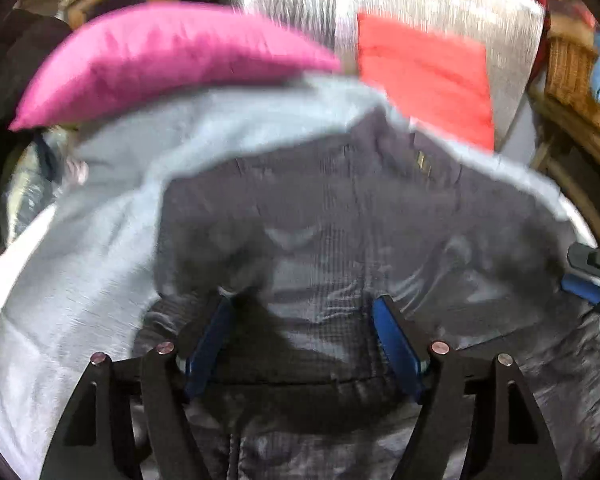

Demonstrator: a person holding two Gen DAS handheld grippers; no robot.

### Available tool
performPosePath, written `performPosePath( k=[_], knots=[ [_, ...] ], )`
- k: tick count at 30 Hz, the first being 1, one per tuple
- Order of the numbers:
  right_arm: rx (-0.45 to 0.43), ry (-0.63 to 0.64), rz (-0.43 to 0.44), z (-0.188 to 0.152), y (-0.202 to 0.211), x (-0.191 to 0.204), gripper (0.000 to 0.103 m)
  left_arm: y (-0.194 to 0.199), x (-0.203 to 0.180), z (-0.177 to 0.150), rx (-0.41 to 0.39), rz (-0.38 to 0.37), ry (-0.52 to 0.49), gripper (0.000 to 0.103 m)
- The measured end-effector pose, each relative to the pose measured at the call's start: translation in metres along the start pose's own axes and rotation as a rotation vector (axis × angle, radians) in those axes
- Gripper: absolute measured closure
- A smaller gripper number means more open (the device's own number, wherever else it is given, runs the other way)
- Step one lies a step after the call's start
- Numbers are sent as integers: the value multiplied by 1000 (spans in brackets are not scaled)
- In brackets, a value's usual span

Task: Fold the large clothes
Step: 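Open the left tool and smooth the folded sleeve with the right tool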

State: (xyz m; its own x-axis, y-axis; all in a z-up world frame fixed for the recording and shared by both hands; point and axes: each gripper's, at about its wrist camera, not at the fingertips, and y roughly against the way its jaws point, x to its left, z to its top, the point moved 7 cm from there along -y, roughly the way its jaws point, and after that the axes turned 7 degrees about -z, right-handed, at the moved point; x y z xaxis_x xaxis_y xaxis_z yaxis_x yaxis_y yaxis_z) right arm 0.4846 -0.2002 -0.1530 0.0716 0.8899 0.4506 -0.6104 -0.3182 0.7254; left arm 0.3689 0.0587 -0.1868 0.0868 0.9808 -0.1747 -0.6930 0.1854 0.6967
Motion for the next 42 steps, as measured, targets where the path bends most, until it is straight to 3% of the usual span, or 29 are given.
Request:
performPosePath(
  k=[1,3,5,6,7,11,13,15,17,19,21,26,32,37,42],
  knots=[
    [-29,19,25,0,10,7,28,10,-1,2,-40,1,2,27],
    [-53,29,70,-3,15,18,25,9,-5,1,-44,-6,-14,27],
    [-17,44,45,-11,-1,19,24,-18,-9,-15,90,19,-57,27],
    [34,37,0,-18,-16,10,24,-25,-10,-17,106,24,-60,26],
    [72,14,0,-22,-24,1,24,-19,-11,-13,76,37,-65,26],
    [1,14,52,-9,-2,13,24,8,-23,6,-57,33,-58,26],
    [-37,27,52,6,6,19,24,7,-38,10,-62,0,-79,26],
    [-43,17,59,17,3,19,24,-5,-52,7,-19,-14,-129,26],
    [-38,3,15,27,-7,9,24,-27,-60,-9,77,16,-153,26],
    [44,-57,-9,27,-36,-11,24,-46,-58,-23,159,37,-169,23],
    [45,-63,5,25,-41,-16,24,-45,-59,-20,128,63,-194,21],
    [-16,-32,41,21,1,-4,24,-9,-39,-10,73,10,-123,21],
    [-87,54,61,-31,90,-22,24,86,12,-27,-28,-25,-51,21],
    [-155,80,-68,-103,171,-79,24,161,71,-85,-63,-13,87,18],
    [-126,-31,-174,-173,210,-144,24,196,109,-164,13,-2,232,18]
  ],
)
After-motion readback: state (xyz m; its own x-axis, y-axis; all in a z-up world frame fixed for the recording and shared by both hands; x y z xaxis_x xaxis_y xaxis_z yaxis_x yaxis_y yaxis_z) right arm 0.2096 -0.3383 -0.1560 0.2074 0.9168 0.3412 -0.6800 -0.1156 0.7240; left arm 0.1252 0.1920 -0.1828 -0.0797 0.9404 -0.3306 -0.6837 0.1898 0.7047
